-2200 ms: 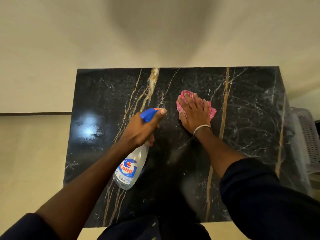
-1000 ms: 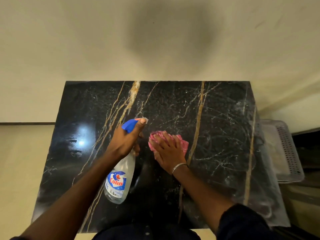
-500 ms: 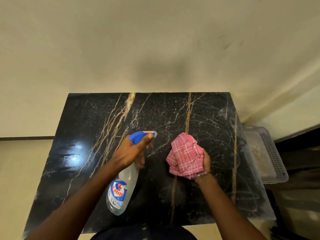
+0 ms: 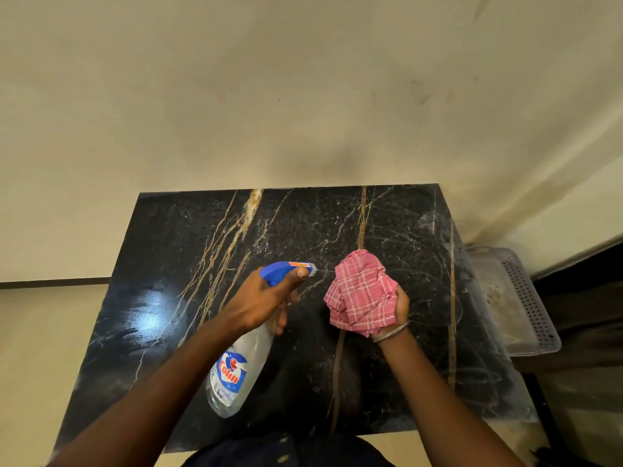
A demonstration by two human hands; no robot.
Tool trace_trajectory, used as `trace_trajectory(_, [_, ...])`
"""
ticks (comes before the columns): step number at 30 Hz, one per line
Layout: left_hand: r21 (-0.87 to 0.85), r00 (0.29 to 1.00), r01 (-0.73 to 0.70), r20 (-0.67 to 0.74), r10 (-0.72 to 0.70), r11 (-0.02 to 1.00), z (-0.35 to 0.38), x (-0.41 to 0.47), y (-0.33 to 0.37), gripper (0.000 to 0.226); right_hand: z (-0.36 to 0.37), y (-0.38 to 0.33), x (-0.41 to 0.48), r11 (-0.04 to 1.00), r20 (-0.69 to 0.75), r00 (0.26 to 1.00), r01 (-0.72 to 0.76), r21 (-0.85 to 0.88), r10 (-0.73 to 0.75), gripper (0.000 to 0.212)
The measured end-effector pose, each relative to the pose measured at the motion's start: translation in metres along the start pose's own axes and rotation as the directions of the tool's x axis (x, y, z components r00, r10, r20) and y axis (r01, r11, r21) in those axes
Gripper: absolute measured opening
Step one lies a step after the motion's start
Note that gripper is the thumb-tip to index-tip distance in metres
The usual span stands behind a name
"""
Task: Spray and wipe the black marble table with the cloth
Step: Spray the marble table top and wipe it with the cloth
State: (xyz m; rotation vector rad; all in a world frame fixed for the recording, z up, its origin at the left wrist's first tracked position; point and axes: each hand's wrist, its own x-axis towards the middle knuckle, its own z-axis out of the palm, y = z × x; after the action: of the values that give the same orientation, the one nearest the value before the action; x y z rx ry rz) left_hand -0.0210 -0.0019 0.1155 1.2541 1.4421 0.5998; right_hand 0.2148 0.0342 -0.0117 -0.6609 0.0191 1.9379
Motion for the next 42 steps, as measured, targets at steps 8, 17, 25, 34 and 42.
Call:
trace_trajectory(8, [0.0,1.0,-0.018,0.008,0.018,1.0,0.008,-0.004,-0.002,0.06,-0.002,-0.008,0.004,1.0,-0.001,1.0,0.013,-0.01,-0.013,0.075])
trace_trajectory(17, [-0.013,0.998,-0.04,-0.05,0.039,0.999,0.012,0.002,-0.003,0.054,-0.001,-0.015,0.012,0.999,-0.12,0.992,0.018,-0.042,-0.023,0.051])
trace_trajectory(25, [-0.004,0.989,-0.008,-0.151,0.007,1.0,0.006,0.014,-0.009,0.075,0.002,-0.006,0.035,0.075,0.198,0.849,0.267,-0.961,-0.49,0.033])
trace_trajectory(34, [0.001,0.989,0.057,-0.138,-0.056,0.998,0.004,0.046,-0.014,0.074,-0.056,0.023,0.059,-0.906,0.285,0.959,0.13,-0.403,0.011,0.071])
trace_trajectory(42, [-0.027,0.99,0.083,-0.11,-0.086,0.996,-0.001,0.086,-0.025,0.069,-0.031,0.007,0.125,-0.917,0.309,0.95,0.09,-0.389,-0.038,0.069])
